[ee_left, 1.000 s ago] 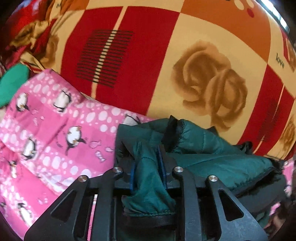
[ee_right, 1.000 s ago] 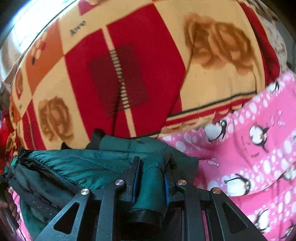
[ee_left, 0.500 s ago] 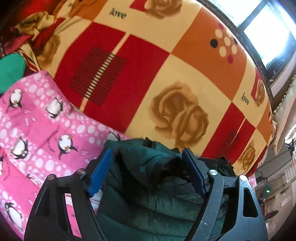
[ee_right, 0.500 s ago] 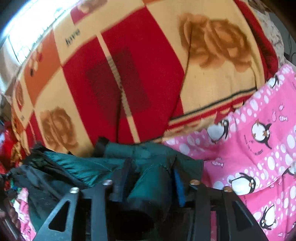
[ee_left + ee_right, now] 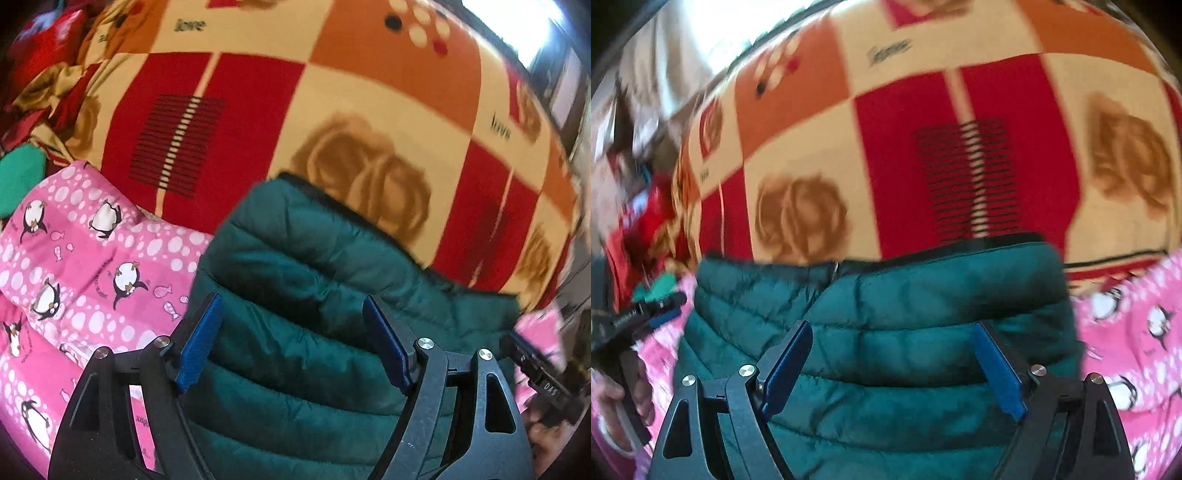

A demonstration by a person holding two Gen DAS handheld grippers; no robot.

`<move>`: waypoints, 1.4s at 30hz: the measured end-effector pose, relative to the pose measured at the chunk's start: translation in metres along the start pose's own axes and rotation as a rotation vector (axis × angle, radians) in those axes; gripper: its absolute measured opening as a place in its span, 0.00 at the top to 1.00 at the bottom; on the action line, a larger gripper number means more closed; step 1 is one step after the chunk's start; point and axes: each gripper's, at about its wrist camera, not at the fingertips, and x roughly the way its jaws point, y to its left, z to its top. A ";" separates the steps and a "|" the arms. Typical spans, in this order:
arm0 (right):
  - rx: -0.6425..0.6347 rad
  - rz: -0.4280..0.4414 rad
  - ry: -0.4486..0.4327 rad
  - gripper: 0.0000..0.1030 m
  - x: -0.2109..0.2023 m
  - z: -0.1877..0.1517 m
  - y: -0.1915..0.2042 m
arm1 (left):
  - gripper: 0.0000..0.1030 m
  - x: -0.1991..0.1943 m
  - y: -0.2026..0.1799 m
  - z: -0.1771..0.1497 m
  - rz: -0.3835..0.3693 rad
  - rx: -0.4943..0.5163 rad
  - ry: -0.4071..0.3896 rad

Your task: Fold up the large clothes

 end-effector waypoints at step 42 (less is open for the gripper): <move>0.184 -0.189 0.073 0.15 0.067 -0.019 -0.081 | 0.13 0.062 -0.010 -0.013 0.165 0.117 -0.006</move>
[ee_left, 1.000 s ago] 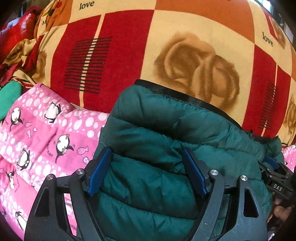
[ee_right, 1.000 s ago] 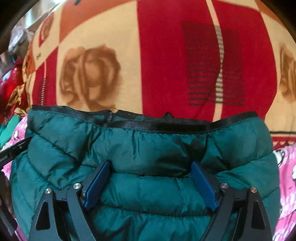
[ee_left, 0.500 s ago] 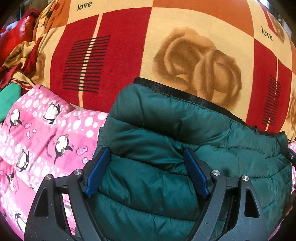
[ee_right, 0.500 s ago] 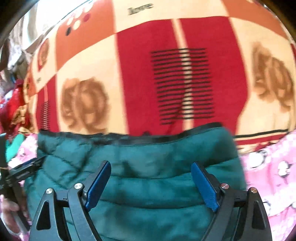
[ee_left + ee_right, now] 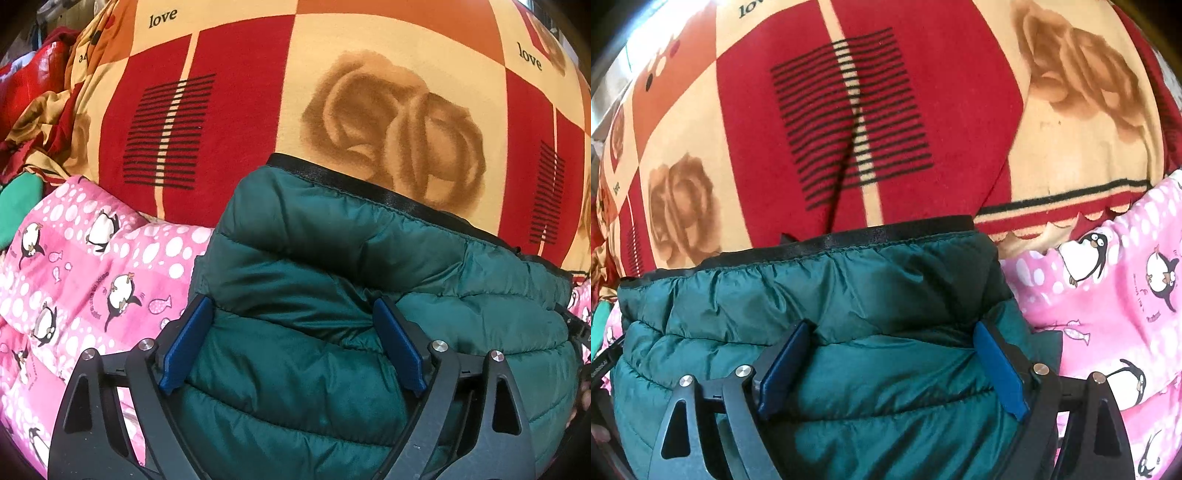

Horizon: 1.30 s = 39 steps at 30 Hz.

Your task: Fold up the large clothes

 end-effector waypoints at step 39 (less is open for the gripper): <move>-0.194 -0.029 -0.025 0.15 -0.088 -0.045 0.075 | 0.13 -0.081 0.012 -0.034 0.041 -0.002 -0.075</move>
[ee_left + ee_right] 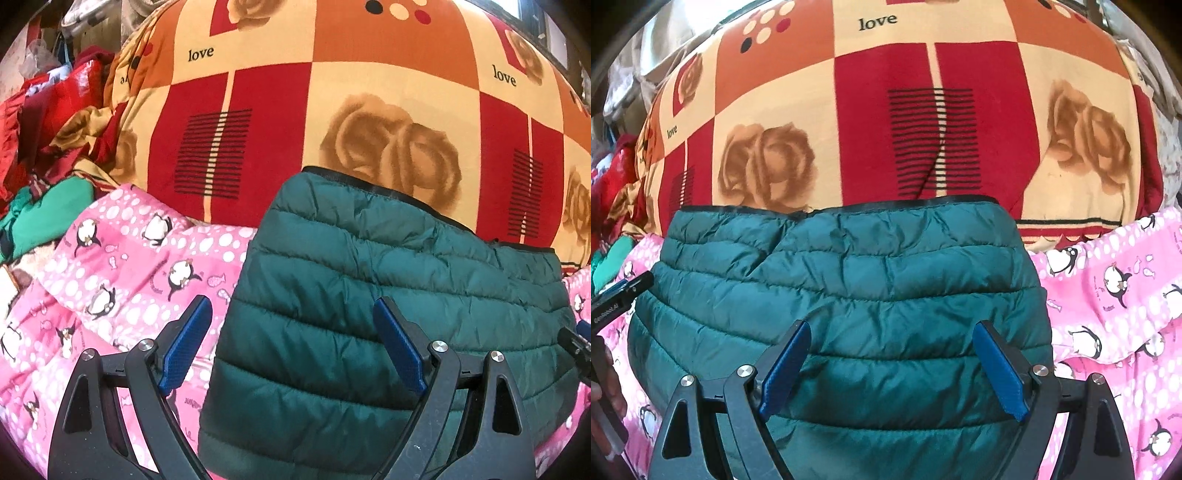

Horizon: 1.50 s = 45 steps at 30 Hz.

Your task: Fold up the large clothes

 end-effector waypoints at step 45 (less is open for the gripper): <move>-0.040 -0.198 0.004 0.15 0.000 -0.010 -0.025 | 0.13 0.015 0.013 -0.013 -0.065 -0.082 0.072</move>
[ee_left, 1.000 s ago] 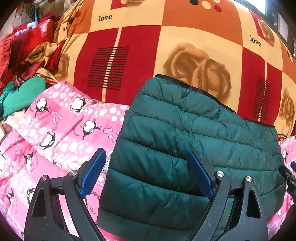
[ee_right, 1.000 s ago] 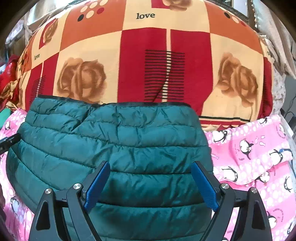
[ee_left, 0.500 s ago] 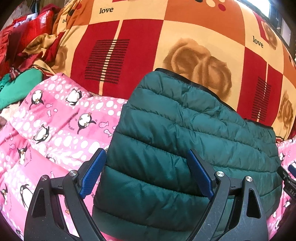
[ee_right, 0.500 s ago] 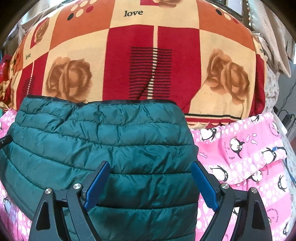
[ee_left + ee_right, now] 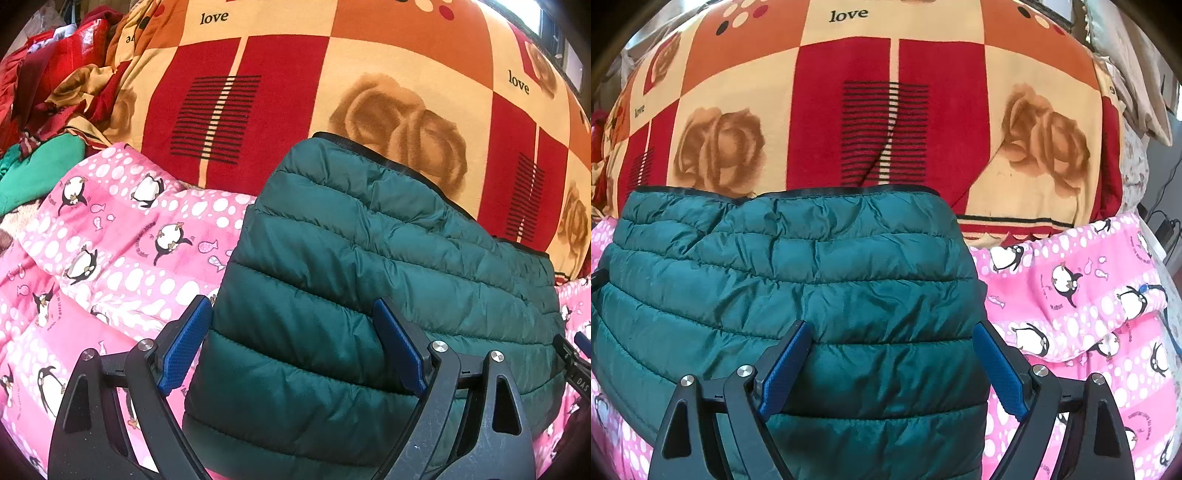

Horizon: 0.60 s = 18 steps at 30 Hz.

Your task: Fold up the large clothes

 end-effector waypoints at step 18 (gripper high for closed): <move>-0.001 0.001 0.006 0.15 0.004 0.000 0.000 | 0.13 0.007 -0.001 0.001 -0.004 0.004 0.007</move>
